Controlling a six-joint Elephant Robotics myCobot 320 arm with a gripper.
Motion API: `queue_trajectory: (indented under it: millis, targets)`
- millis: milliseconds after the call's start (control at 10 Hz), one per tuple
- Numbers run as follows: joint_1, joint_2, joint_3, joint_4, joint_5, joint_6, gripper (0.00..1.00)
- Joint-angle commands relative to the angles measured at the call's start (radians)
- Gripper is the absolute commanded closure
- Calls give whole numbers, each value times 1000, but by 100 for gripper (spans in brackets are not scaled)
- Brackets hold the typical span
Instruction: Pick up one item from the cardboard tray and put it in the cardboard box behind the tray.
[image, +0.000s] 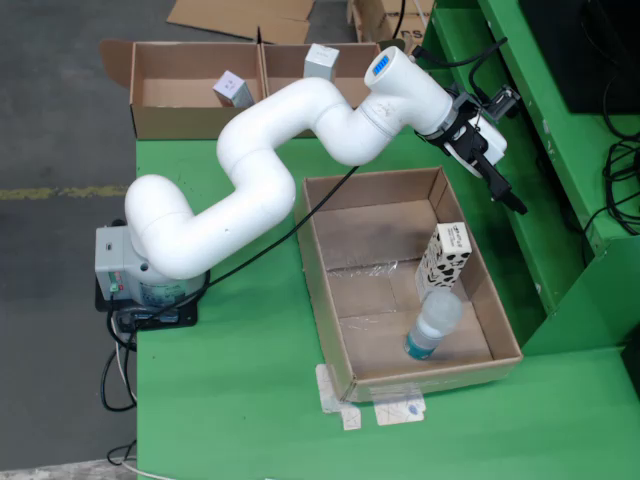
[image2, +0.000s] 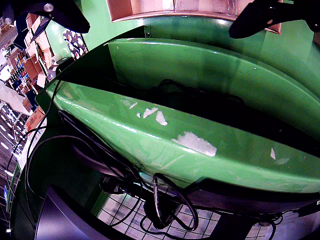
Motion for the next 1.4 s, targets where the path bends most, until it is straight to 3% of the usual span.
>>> queue_trajectory:
  millis: [0, 1300]
  targets:
    - [-8, 16, 26, 12, -10, 0, 0]
    - [-37, -134, 26, 12, -10, 0, 0]
